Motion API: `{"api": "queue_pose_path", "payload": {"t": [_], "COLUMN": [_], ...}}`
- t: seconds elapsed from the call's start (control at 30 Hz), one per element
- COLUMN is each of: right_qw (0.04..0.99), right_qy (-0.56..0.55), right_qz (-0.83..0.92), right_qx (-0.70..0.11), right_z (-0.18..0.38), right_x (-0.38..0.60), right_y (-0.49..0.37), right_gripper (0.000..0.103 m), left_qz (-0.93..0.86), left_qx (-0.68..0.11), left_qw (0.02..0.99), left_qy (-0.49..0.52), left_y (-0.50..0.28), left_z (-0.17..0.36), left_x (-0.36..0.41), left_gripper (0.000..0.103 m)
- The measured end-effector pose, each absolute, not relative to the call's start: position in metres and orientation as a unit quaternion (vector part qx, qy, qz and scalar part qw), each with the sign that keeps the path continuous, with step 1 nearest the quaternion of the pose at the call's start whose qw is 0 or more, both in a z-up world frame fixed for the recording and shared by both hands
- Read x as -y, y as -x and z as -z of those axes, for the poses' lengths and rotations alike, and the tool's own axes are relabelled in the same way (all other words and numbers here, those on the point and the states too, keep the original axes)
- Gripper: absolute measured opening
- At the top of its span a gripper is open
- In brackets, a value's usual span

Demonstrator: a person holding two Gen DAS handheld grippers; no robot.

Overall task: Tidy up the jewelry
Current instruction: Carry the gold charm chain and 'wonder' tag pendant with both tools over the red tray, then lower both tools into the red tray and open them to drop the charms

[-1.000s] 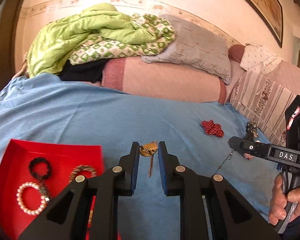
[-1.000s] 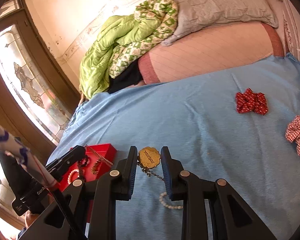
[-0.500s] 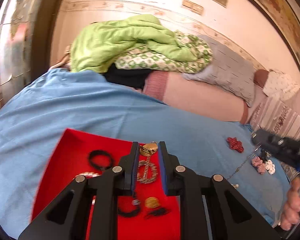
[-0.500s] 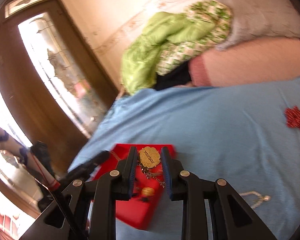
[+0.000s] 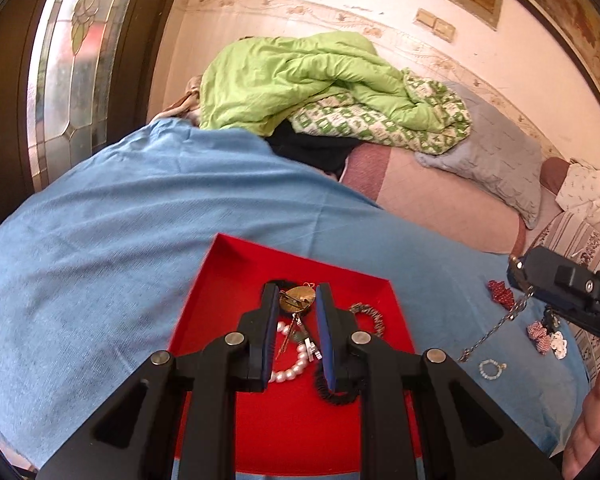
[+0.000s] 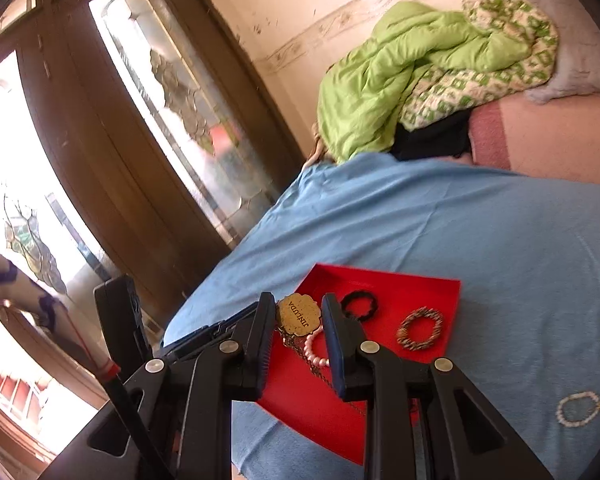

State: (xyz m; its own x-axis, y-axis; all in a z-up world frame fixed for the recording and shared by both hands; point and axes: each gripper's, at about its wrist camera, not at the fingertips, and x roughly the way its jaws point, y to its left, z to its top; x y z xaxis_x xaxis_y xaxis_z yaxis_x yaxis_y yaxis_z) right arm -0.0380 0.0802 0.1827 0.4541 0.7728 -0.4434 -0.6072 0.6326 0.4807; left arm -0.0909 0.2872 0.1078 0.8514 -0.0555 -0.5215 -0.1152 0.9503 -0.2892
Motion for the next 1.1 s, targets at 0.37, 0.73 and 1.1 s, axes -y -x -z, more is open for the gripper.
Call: {"api": "queue_pose_path", "payload": {"t": [0.37,0.73,1.1], "right_qw": [0.819,0.795,0.779], "right_qy": [-0.123,-0.104,-0.086], "right_qz": [-0.415,-0.395,-0.364], "right_qx": [-0.378,-0.448,-0.503], "right_z": [-0.144,-0.092,-0.055], "right_x": [-0.109,-0.116,-0.116], "right_y": [0.025,0.015,0.011], "right_gripper": [0.026,0.026,0.026], "left_qz": [-0.035,-0.032,-0.024], "left_qx": [-0.335,-0.365,-0.389], "left_qw": [0.926,0.916,0.907], "left_qy": [0.172,0.161,0.158], "left_y": [0.075,0.065,0.055], "left_z": [-0.069,-0.056,-0.045], "left_x": [-0.305,-0.296,-0.289], "left_gripper": [0.018,0.018,0.018]}}
